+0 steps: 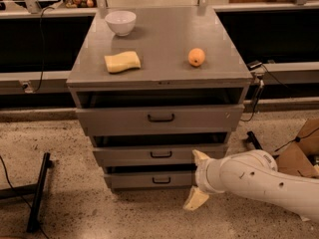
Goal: Open bottom drawer
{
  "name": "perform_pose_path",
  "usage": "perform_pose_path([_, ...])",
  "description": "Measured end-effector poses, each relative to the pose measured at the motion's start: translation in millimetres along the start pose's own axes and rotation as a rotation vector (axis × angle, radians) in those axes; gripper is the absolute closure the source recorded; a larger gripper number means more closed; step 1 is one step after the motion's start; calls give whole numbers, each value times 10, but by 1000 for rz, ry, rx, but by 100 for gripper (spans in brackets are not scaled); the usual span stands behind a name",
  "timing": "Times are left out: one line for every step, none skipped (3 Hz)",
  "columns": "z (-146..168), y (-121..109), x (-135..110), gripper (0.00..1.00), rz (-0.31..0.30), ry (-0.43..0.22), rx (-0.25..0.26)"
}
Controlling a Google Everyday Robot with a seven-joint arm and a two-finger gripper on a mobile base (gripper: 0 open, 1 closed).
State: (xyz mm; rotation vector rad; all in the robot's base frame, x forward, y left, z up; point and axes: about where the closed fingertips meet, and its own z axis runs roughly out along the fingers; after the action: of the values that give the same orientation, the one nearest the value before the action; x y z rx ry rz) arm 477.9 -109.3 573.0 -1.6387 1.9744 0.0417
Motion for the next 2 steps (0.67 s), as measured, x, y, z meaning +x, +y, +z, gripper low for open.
perform_pose_path([197, 8, -129, 0, 61, -168, -26])
perform_pose_path([267, 102, -10, 0, 53, -212, -29])
